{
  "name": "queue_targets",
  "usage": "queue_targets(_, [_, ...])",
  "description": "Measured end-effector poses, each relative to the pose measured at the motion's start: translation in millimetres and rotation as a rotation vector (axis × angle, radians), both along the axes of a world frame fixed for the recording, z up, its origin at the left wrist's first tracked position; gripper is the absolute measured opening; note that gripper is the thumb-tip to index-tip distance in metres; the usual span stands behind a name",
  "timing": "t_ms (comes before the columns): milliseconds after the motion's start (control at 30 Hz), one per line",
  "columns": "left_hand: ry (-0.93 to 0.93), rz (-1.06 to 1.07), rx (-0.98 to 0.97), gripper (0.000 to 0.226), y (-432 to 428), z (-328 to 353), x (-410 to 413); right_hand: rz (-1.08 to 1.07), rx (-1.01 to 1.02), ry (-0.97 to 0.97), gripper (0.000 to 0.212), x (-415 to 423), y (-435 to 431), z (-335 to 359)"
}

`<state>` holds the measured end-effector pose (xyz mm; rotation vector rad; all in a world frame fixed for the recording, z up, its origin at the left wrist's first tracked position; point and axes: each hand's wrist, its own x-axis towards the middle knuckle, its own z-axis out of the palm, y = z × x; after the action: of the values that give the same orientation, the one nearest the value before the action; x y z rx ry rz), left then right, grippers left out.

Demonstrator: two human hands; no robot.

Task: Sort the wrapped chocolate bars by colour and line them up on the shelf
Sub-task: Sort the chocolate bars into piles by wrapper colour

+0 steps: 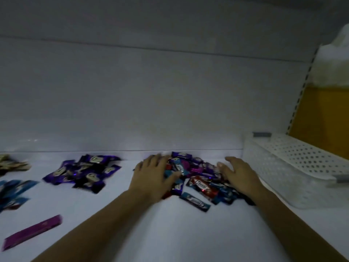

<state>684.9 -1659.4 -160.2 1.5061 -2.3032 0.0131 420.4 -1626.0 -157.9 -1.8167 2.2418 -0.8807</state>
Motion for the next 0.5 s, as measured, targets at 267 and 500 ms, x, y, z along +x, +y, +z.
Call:
queue_targets(267, [0.058, 0.009, 0.104, 0.08, -34, -12, -12, 0.083, 0.146, 0.033, 0.069, -7, -7, -2])
queue_targets(500, [0.18, -0.268, 0.169, 0.069, -14, -2, -10, 0.17, -0.014, -0.078, 0.041, 23, 5, 9])
